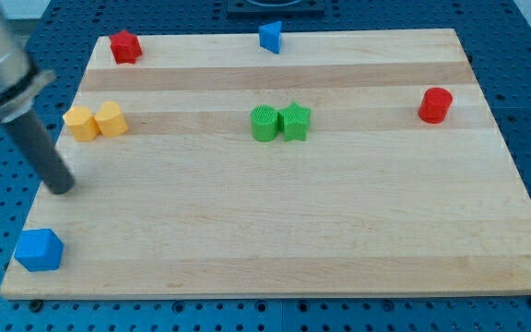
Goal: Point your arm at the left of the cube
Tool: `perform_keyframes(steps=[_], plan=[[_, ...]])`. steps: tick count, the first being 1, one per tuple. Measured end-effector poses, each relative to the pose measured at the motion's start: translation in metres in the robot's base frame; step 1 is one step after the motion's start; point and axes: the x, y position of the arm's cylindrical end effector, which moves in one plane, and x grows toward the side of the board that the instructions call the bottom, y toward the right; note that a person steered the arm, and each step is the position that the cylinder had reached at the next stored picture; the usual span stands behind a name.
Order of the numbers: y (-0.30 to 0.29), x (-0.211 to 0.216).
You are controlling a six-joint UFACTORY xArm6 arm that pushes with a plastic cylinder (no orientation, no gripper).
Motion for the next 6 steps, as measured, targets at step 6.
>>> perform_keyframes(steps=[6], plan=[[0.002,0.120]])
